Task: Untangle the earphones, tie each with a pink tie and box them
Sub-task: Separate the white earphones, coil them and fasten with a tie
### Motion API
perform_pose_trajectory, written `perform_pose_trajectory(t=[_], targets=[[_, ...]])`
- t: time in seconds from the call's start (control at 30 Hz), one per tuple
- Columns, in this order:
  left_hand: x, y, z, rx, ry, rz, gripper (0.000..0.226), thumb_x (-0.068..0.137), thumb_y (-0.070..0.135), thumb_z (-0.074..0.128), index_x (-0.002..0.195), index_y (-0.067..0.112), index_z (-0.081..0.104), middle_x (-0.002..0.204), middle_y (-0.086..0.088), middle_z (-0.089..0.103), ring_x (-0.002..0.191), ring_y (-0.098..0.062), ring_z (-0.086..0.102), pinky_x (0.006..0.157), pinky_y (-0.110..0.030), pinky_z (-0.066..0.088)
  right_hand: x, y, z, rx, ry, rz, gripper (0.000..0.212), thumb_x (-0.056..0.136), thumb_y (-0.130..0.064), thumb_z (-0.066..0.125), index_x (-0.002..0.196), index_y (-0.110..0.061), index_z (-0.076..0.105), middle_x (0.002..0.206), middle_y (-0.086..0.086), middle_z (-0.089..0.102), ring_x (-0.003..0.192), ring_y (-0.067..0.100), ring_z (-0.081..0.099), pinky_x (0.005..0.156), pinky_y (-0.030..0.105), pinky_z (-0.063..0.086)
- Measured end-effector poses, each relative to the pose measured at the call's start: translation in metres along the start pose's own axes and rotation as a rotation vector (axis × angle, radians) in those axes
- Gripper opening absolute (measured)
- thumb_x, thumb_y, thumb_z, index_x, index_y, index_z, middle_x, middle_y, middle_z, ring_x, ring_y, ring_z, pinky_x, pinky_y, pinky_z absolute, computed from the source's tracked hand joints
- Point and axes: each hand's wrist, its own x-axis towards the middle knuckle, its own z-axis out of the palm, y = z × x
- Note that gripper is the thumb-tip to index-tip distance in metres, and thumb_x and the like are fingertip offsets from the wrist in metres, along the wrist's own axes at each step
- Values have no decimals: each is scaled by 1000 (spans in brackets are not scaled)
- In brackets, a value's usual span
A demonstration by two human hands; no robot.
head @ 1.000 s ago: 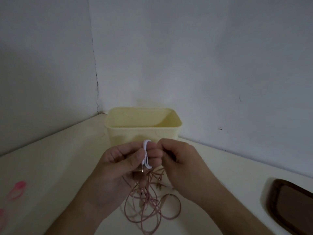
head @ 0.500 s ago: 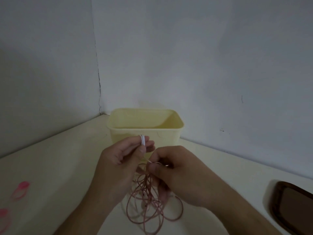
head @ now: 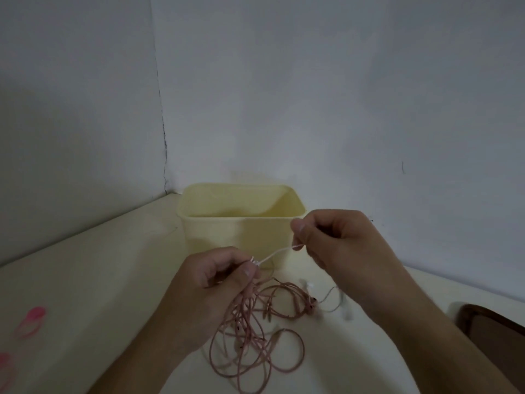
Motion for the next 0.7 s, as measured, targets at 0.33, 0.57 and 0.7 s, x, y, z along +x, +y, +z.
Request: perform_pose_trajectory(t=[0.33, 0.57, 0.7], targets=[[-5, 4, -9, -504, -323, -88, 41, 80, 33, 89, 91, -4, 75, 73, -20, 68, 55, -24, 65, 47, -26, 49, 1, 12, 13, -109, -49, -87, 22, 96, -14, 66, 75, -21, 68, 58, -11, 48, 54, 9, 42, 54, 23, 36], [2, 3, -22, -1122, -363, -78, 46, 111, -6, 7, 145, -26, 30, 137, -42, 52, 128, -49, 56, 104, -52, 49, -6, 21, 45, -162, -233, -34, 35, 102, -29, 62, 69, -18, 55, 60, -8, 50, 57, 4, 44, 57, 25, 36], [5, 14, -12, -1070, -216, -35, 45, 108, 5, 51, 143, -21, 42, 135, -39, 57, 129, -40, 60, 91, -48, 56, -14, 16, 60, -332, -258, -84, 32, 99, -49, 49, 74, -29, 49, 72, -3, 57, 69, 15, 56, 68, 39, 48]])
